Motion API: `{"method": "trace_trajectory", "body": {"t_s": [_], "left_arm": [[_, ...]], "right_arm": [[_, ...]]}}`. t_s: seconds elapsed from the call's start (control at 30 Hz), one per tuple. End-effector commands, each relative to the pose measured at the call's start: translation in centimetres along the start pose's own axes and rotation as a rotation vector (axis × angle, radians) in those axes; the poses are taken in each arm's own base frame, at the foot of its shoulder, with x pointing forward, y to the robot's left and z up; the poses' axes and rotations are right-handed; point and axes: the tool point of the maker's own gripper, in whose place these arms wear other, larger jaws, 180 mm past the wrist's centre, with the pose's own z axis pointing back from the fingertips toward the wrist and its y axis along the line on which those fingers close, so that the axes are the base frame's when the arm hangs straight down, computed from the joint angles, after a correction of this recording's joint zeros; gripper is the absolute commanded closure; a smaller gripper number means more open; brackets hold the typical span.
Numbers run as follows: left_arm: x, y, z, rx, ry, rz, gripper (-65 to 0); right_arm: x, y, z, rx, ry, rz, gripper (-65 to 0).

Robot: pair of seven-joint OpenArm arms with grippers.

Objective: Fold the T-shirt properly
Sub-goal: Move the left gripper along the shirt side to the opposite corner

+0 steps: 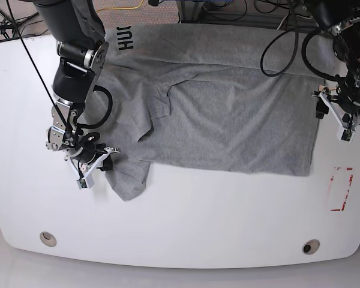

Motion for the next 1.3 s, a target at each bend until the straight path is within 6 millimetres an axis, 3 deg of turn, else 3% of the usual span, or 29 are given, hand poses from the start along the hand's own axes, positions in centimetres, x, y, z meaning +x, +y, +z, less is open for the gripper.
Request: {"method": "trace_trajectory", "body": {"t_s": [0.0,0.1,0.33,0.53,0.93,1.27], "left_arm": [[3.0,2.7,-0.9,0.052,-0.071,0.12,-43.6],[5.1,3.6,-2.3,0.05,-0.123,0.226,-46.0],[9.3,3.9,-5.9,0.018,-0.194,0.417,-59.4],[11.1,2.4,-9.0,-0.038,-0.199,0.456,-61.2],[10.3,1.4,-12.9,-0.094,-0.182,0.55,-61.2],[11.0,0.2,-13.8,-0.116,-0.178,0.502,-61.1]], "right_arm": [[3.1,-0.6,0.6,-0.009,-0.072,0.018,0.0],[3.1,-0.6,0.6,-0.008,-0.071,0.019,0.0],[2.9,-0.5,0.5,-0.007,-0.069,0.018,0.0],[2.8,-0.4,0.5,-0.006,-0.066,0.017,0.0],[2.6,-0.4,0.5,-0.007,-0.063,0.015,0.0],[2.4,-0.5,0.6,-0.008,-0.062,0.012,0.0]]}}
